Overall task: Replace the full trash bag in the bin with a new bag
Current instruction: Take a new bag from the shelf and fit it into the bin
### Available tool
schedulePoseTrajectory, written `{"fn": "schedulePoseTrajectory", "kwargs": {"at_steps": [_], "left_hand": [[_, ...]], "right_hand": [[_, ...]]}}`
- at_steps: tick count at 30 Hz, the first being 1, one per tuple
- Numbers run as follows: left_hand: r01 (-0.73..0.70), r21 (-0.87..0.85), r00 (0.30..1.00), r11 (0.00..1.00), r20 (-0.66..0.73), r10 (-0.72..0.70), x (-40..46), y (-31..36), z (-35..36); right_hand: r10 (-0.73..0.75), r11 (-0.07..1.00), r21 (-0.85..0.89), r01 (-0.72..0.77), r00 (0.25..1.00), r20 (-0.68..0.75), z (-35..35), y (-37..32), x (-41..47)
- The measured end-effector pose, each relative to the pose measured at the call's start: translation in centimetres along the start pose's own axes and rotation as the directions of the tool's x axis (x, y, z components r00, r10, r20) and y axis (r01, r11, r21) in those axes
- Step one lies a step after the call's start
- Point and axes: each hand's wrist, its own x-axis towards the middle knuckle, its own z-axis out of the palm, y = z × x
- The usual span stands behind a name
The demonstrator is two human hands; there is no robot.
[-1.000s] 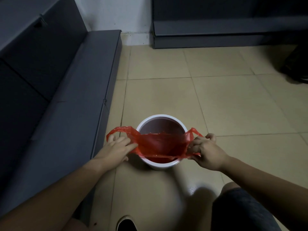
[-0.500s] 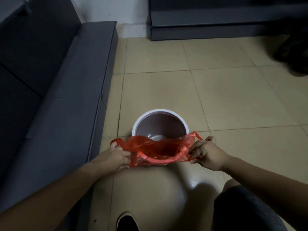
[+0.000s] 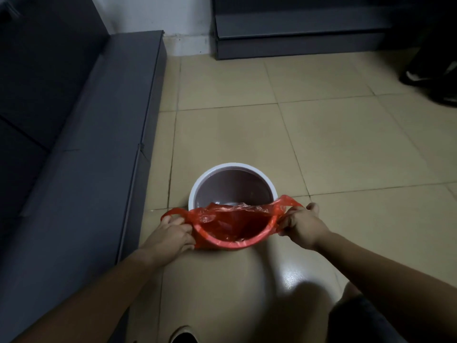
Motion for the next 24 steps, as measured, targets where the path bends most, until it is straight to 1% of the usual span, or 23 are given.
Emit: {"fn": "schedulePoseTrajectory", "kwargs": {"at_steps": [2, 3, 4, 6, 7, 8, 9, 11, 12, 13, 16, 17, 19, 24], "left_hand": [[-0.001, -0.048, 1.000, 0.999, 0.004, 0.001, -0.3, -0.4, -0.1], [0.007, -0.122, 1.000, 0.993, -0.021, -0.009, -0.6, -0.6, -0.2], [0.020, -0.235, 0.997, 0.972, -0.074, -0.039, -1.0, -0.8, -0.5], [0.040, -0.481, 0.965, 0.876, -0.209, -0.159, -1.5, -0.8, -1.0], [0.047, -0.575, 0.938, 0.817, -0.257, -0.235, -1.4, -0.7, -1.2], [0.058, -0.655, 0.909, 0.754, -0.278, -0.312, -1.0, -0.6, -1.4], [0.080, -0.724, 0.884, 0.685, -0.266, -0.384, -0.5, -0.4, -1.6], [0.109, -0.825, 0.852, 0.555, -0.210, -0.479, 0.5, -0.1, -1.9], [0.106, -0.843, 0.838, 0.527, -0.210, -0.504, 1.0, -0.1, -2.1], [0.107, -0.842, 0.825, 0.529, -0.221, -0.519, 1.5, -0.1, -2.1], [0.135, -0.770, 0.824, 0.623, -0.262, -0.502, 2.7, -0.2, -2.5], [0.149, -0.758, 0.820, 0.635, -0.264, -0.507, 3.1, -0.2, -2.7], [0.175, -0.766, 0.796, 0.619, -0.260, -0.547, 3.9, -0.4, -2.7], [0.243, -0.791, 0.714, 0.562, -0.246, -0.655, 5.9, -1.5, -3.3]], "right_hand": [[-0.006, 0.999, 0.049, 0.006, 1.000, -0.001, -0.3, 0.1, -0.2], [0.005, 0.993, 0.116, -0.005, 1.000, 0.000, -0.6, 0.0, -0.4], [0.038, 0.971, 0.235, -0.034, 0.999, -0.009, -1.1, 0.0, -0.6], [0.135, 0.863, 0.500, -0.069, 0.986, -0.096, -1.5, 0.4, -0.6], [0.177, 0.814, 0.579, -0.047, 0.969, -0.170, -1.6, 0.5, -0.5], [0.206, 0.787, 0.617, -0.024, 0.952, -0.226, -1.7, 0.3, -0.3], [0.226, 0.771, 0.637, -0.014, 0.941, -0.253, -1.7, 0.1, -0.1], [0.261, 0.762, 0.646, -0.042, 0.934, -0.246, -1.9, -0.4, 0.6], [0.275, 0.770, 0.634, -0.068, 0.933, -0.234, -1.8, -0.4, 1.0], [0.286, 0.786, 0.611, -0.095, 0.932, -0.222, -1.8, -0.4, 1.5], [0.316, 0.819, 0.555, -0.143, 0.921, -0.229, -1.9, -0.6, 2.9], [0.321, 0.828, 0.541, -0.148, 0.916, -0.242, -2.0, -0.7, 3.3], [0.332, 0.837, 0.524, -0.155, 0.906, -0.263, -2.1, -0.7, 4.0], [0.384, 0.795, 0.586, -0.159, 0.879, -0.282, -2.9, -0.4, 5.9]]}}
